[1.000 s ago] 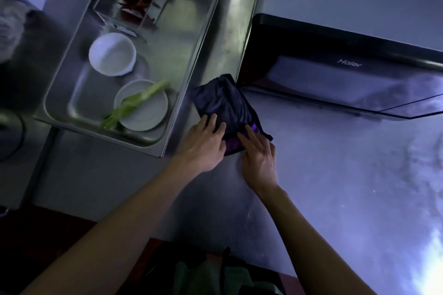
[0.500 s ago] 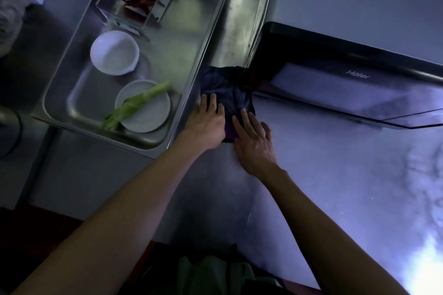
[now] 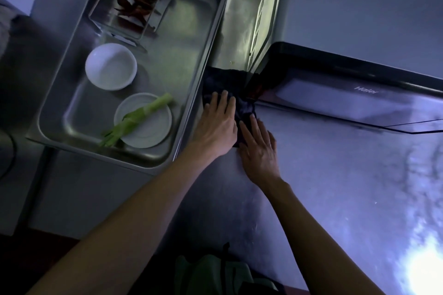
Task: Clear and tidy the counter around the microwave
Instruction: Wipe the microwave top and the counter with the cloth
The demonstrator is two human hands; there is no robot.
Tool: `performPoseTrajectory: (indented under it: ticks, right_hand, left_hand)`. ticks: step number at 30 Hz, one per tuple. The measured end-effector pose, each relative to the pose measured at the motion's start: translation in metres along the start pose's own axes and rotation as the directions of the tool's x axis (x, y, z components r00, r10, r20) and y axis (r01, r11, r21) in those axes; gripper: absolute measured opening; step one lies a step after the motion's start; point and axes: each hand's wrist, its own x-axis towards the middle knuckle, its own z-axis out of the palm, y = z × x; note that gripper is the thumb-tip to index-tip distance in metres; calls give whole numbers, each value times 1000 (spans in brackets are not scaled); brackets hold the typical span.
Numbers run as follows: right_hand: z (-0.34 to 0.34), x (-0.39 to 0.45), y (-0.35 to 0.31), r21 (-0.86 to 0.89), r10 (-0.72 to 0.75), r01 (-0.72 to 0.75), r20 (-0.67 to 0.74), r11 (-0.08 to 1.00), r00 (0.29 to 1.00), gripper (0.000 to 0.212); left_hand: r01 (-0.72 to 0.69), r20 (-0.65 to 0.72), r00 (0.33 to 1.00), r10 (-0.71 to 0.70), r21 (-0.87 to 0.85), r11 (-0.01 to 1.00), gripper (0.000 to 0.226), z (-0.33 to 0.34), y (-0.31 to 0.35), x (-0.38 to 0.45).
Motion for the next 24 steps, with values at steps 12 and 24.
performPoseTrajectory:
  ticks: [12, 24]
  right_hand:
    - [-13, -32, 39, 32, 30, -28, -60, 999, 998, 50]
    - [-12, -15, 41, -87, 96, -95, 3, 992, 995, 58]
  left_hand:
    - [48, -70, 997, -40, 129, 990, 75, 29, -6, 22]
    - [30, -182, 983, -1, 158, 987, 67, 30, -16, 44]
